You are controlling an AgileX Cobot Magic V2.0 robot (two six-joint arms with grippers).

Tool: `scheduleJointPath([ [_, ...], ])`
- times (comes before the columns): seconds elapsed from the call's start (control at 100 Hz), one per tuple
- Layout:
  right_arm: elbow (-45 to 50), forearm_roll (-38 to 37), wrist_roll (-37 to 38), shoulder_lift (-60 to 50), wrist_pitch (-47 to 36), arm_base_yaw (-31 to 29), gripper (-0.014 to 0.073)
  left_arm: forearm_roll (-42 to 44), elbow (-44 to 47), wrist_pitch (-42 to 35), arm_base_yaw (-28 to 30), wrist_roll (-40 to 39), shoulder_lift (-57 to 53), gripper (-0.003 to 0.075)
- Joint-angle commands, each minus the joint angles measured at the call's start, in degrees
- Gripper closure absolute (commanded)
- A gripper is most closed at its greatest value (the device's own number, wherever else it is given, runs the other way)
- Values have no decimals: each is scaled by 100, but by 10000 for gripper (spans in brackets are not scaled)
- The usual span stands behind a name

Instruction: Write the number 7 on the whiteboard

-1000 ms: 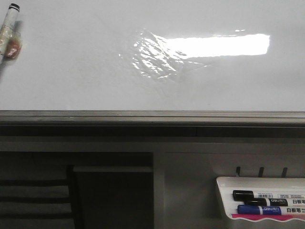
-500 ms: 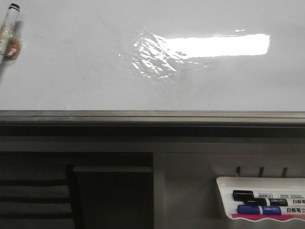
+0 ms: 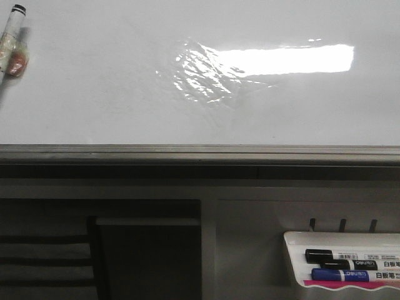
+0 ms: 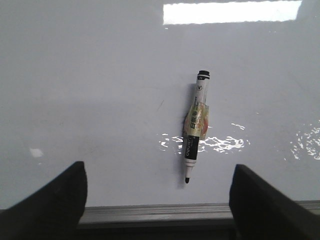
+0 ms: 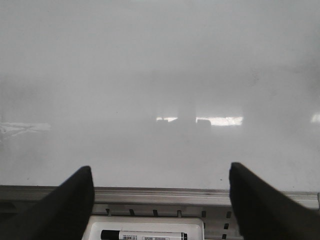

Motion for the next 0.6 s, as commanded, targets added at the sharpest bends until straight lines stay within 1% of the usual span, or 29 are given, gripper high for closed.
scheduleJointPath([
  [0.0, -206, -43, -14, 78, -438, 7, 91, -122, -205, -506, 5, -45, 70, 177],
  [0.15, -206, 5, -14, 78, -438, 7, 91, -163, -205, -919, 5, 5, 209, 177],
  [0.21, -206, 5, -14, 78, -438, 7, 91, -151, -219, -954, 5, 298, 380, 177],
  [0.26, -206, 5, -14, 78, -438, 7, 91, -196, -253, -878, -51, 362, 541, 177],
  [0.31, -206, 9, -14, 78, -438, 7, 91, -196, -322, -821, -182, 390, 727, 177],
  [0.38, -206, 33, -14, 78, -438, 7, 91, -119, -432, -757, -464, 579, 1021, 177],
  [0.45, -206, 33, -14, 78, -438, 7, 91, -7, -555, -734, -772, 607, 1393, 177],
  [0.59, -206, 33, -14, 78, -438, 7, 91, 97, -812, -640, -1099, 607, 2152, 177],
])
